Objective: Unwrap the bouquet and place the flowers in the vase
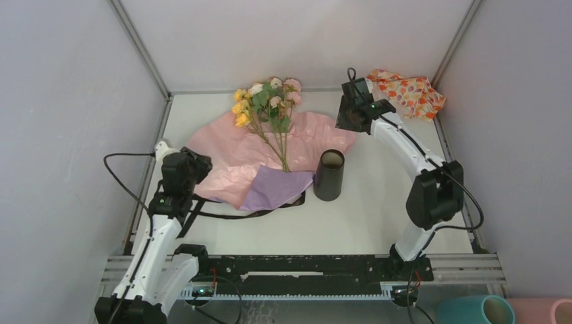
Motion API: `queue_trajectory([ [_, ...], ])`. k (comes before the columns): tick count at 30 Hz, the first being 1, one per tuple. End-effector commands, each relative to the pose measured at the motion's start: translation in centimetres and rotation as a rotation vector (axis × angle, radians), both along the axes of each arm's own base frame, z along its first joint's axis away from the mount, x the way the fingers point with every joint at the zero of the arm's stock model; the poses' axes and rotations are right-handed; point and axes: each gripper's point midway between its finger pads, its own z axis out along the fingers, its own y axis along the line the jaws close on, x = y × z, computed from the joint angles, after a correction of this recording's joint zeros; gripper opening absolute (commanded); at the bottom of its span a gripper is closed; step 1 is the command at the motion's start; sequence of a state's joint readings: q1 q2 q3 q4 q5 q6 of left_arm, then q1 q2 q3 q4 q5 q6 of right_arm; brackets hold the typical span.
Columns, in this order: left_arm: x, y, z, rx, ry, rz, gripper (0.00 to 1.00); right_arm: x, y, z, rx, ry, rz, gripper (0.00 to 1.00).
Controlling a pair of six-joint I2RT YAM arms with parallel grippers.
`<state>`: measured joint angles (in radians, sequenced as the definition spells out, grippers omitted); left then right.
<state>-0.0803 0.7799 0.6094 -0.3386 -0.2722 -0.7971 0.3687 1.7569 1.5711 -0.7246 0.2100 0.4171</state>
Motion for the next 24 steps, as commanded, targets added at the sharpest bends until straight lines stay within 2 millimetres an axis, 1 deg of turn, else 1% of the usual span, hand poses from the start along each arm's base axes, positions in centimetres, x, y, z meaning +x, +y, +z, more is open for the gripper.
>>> queue_trajectory([
  [1,1.9,-7.6,1.8,-0.092,-0.145,-0.43,0.48,-0.5,0.5,5.6,0.082,-0.153,-0.01,0.46],
  [4,1.7,-11.1,0.4,-0.141,-0.127,-0.605,0.52,-1.5,0.4,8.2,0.108,-0.224,0.005,0.5],
  [5,1.7,-12.3,0.4,-0.161,-0.143,-0.66,0.55,-2.0,0.5,9.2,0.119,-0.249,0.014,0.53],
  [7,1.4,-14.3,-0.3,-0.2,-0.145,-0.752,0.6,-2.8,0.7,10.9,0.142,-0.294,0.028,0.56],
  [9,1.0,-15.9,-1.3,-0.225,-0.118,-0.822,0.65,-3.7,0.9,12.6,0.159,-0.339,0.042,0.62],
  [10,1.0,-16.4,-2.2,-0.233,-0.085,-0.839,0.65,-4.1,1.0,13.1,0.167,-0.355,0.05,0.63],
  [11,0.9,-16.8,-2.7,-0.24,-0.067,-0.854,0.65,-4.4,1.2,13.5,0.174,-0.367,0.061,0.63],
  [13,0.9,-17.1,-3.6,-0.244,-0.034,-0.863,0.65,-5.1,1.4,14.0,0.182,-0.383,0.072,0.64],
  [18,0.9,-16.0,-7.0,-0.204,0.063,-0.808,0.66,-6.2,1.6,14.5,0.188,-0.398,0.088,0.64],
  [21,0.4,-15.4,-8.9,-0.179,0.128,-0.779,0.65,-6.4,1.6,14.5,0.188,-0.4,0.089,0.64],
  [24,-0.3,-15.3,-10.0,-0.16,0.168,-0.779,0.65,-6.4,1.7,14.3,0.185,-0.399,0.09,0.64],
])
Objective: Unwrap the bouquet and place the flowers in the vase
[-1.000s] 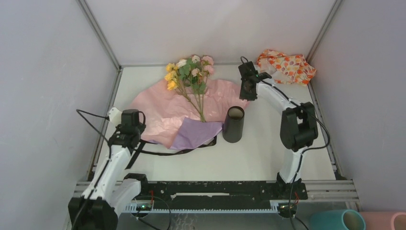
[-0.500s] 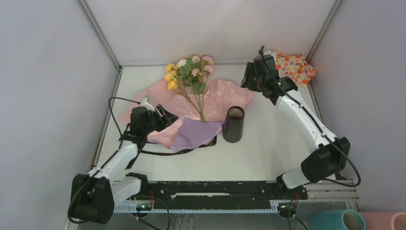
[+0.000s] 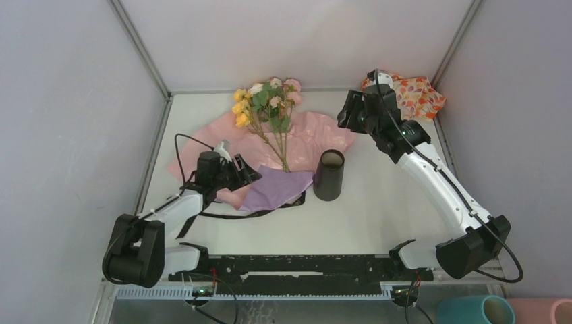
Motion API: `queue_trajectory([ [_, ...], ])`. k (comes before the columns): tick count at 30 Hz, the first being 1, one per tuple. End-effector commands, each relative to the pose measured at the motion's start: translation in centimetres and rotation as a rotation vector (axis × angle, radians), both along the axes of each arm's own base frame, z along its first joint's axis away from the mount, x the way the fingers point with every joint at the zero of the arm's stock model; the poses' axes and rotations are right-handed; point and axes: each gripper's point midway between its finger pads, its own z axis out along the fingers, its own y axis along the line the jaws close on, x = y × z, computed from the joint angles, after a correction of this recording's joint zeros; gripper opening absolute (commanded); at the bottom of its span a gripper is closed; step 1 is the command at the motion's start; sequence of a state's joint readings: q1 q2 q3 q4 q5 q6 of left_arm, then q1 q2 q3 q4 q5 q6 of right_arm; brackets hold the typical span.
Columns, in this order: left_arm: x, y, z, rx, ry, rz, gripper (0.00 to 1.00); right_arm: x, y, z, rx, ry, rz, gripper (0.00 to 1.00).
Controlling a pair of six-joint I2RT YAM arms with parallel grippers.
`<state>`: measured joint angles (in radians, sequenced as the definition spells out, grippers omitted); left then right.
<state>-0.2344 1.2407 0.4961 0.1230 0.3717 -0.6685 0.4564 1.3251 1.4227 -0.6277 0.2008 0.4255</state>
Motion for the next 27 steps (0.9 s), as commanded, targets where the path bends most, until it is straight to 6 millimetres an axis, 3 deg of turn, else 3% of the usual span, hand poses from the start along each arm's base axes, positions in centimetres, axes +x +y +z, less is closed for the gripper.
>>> queue_trajectory([
  [1,-0.8,0.2,-1.6,0.075,0.014,-0.022,0.65,0.0,0.4,1.4,0.023,-0.053,0.004,0.64],
  [14,-3.6,0.0,-5.5,0.176,0.128,-0.063,0.6,-0.1,1.1,1.0,0.017,-0.051,0.015,0.63],
  [17,-4.1,-0.4,-5.7,0.179,0.136,-0.085,0.47,-0.2,1.2,1.3,0.021,-0.058,0.015,0.63],
  [19,-4.3,-0.9,-5.5,0.174,0.13,-0.109,0.26,-0.3,1.4,1.4,0.024,-0.065,0.017,0.62],
  [21,-4.5,-1.7,-5.0,0.161,0.114,-0.14,0.1,-0.3,1.7,1.5,0.026,-0.07,0.026,0.62],
  [27,-5.8,-4.3,-1.2,0.161,0.026,-0.238,0.0,-0.8,2.7,2.7,0.041,-0.109,0.06,0.62],
])
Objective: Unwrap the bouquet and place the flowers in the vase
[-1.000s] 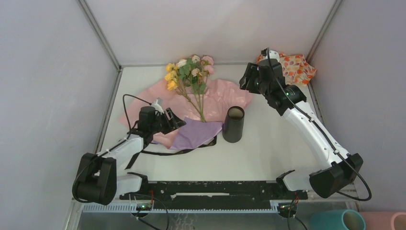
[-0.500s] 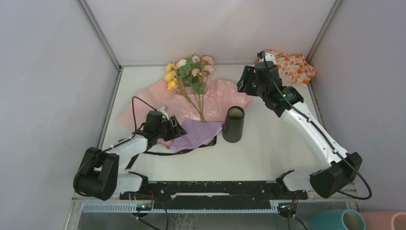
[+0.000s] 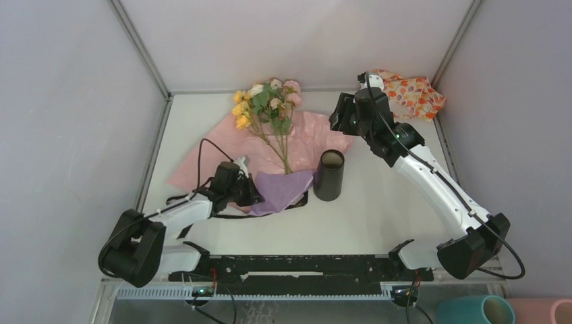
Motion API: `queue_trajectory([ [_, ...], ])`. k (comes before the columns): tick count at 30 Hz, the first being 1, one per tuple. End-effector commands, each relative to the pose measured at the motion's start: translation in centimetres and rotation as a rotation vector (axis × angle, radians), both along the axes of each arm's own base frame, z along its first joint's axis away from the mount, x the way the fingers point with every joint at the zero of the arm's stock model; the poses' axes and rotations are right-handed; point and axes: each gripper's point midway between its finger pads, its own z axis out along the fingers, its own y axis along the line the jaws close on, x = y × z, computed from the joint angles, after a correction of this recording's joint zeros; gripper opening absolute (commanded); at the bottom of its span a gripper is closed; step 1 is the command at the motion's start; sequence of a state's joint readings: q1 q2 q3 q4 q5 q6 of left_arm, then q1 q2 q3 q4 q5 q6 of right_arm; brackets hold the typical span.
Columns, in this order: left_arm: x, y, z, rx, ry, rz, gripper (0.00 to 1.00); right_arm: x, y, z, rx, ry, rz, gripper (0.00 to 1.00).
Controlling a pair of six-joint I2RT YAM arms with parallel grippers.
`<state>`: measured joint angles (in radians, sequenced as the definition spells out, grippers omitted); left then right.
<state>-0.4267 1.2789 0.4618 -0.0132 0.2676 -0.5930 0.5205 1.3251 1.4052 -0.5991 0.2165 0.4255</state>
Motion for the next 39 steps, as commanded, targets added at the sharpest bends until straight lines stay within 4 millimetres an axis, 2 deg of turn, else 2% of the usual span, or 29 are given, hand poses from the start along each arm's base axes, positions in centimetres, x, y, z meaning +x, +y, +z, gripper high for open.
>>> queue_trajectory([
  [1,-0.3,-2.3,4.7,-0.027,-0.118,-0.097,0.0,-0.3,0.8,3.2,0.048,-0.102,0.018,0.62],
  [6,-1.7,-3.4,8.6,-0.044,-0.218,-0.138,0.0,-1.0,1.7,3.8,0.055,-0.118,0.062,0.62],
  [10,-3.1,-3.4,10.4,-0.065,-0.286,-0.16,0.04,-1.9,3.6,4.1,0.063,-0.115,0.141,0.62],
  [15,-4.7,-4.4,11.0,-0.134,-0.351,-0.215,0.1,-3.3,7.9,4.2,0.043,-0.086,0.292,0.61],
  [19,-6.1,-5.3,9.5,-0.153,-0.38,-0.255,0.12,-3.9,11.8,3.1,0.024,-0.013,0.402,0.61],
  [22,-7.1,-6.0,9.2,-0.177,-0.39,-0.283,0.12,-4.4,14.7,1.5,0.007,0.06,0.472,0.6],
  [25,-8.4,-6.8,9.6,-0.206,-0.417,-0.316,0.12,-4.7,17.1,-1.2,-0.013,0.158,0.528,0.56],
  [26,-8.8,-7.0,9.8,-0.212,-0.424,-0.322,0.12,-4.6,17.8,-2.6,-0.025,0.197,0.542,0.54],
  [29,-10.0,-7.3,10.1,-0.237,-0.436,-0.342,0.13,-4.9,19.2,-4.9,-0.026,0.257,0.576,0.43],
  [33,-11.1,-7.4,9.2,-0.244,-0.408,-0.357,0.13,-5.8,20.5,-8.1,-0.063,0.331,0.607,0.24],
  [36,-11.7,-7.5,8.2,-0.232,-0.38,-0.366,0.13,-7.4,20.6,-10.7,-0.101,0.392,0.624,0.18],
  [39,-12.2,-7.7,7.6,-0.216,-0.366,-0.373,0.13,-10.3,20.3,-13.3,-0.14,0.436,0.656,0.17],
])
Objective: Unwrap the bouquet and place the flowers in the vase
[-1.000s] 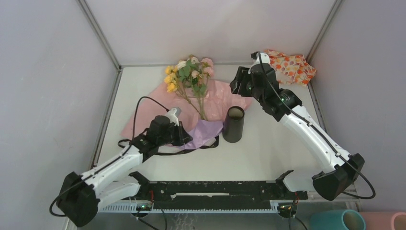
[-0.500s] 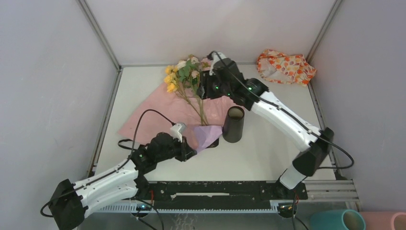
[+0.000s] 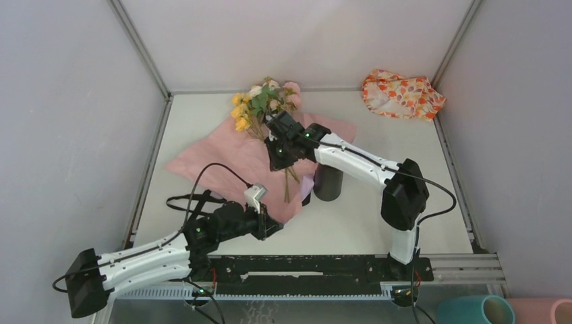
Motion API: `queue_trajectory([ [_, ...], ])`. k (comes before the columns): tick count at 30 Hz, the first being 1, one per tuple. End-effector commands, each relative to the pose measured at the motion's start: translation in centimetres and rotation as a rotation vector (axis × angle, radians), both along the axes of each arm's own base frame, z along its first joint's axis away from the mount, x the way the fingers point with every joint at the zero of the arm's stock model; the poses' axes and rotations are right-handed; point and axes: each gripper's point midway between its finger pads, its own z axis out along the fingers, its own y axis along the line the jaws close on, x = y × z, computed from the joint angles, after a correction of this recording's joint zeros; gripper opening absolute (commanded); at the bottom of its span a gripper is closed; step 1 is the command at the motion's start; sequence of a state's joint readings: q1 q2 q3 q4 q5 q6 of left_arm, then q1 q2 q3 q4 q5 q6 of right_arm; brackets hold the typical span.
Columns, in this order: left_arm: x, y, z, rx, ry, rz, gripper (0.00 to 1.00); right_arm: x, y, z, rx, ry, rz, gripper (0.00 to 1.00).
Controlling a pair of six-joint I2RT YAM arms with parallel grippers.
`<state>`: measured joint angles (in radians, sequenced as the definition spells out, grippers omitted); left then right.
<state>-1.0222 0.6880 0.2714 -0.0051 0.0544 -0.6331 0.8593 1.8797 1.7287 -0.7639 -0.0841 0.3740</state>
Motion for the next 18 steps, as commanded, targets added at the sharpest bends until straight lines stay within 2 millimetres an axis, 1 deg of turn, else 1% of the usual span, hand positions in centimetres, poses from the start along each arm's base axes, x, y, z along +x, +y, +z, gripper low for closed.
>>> queue_trajectory([
  [1,-0.3,-0.7,0.2,-0.018,0.001,0.011,0.13,-4.7,0.1,-1.7,-0.02,0.037,0.071,0.17],
  [4,-0.6,-1.1,0.7,-0.024,-0.001,-0.004,0.15,-8.1,-1.1,-4.3,-0.073,0.066,0.099,0.18],
  [5,-0.2,-1.1,1.0,-0.023,-0.013,0.017,0.16,-9.5,-2.1,-5.9,-0.109,0.091,0.106,0.18],
  [7,0.0,-1.2,2.0,-0.031,-0.023,0.023,0.22,-11.6,-3.2,-7.6,-0.163,0.109,0.118,0.18],
  [9,0.0,-1.2,3.1,-0.03,-0.028,0.021,0.28,-13.3,-4.3,-8.8,-0.218,0.108,0.13,0.18],
  [10,0.2,-1.3,4.5,-0.045,-0.043,0.021,0.31,-13.8,-4.8,-9.2,-0.248,0.092,0.121,0.18],
  [12,0.3,-1.1,6.1,-0.051,-0.068,0.025,0.34,-14.8,-5.3,-9.7,-0.278,0.081,0.127,0.19],
  [14,0.9,-0.4,7.5,-0.051,-0.097,0.064,0.35,-15.7,-5.4,-10.1,-0.287,0.085,0.129,0.19],
  [16,1.9,0.9,8.5,-0.052,-0.123,0.149,0.35,-16.2,-5.4,-10.6,-0.297,0.09,0.126,0.19],
  [18,3.1,2.6,9.0,-0.063,-0.131,0.265,0.35,-16.5,-5.5,-11.2,-0.304,0.1,0.117,0.19],
])
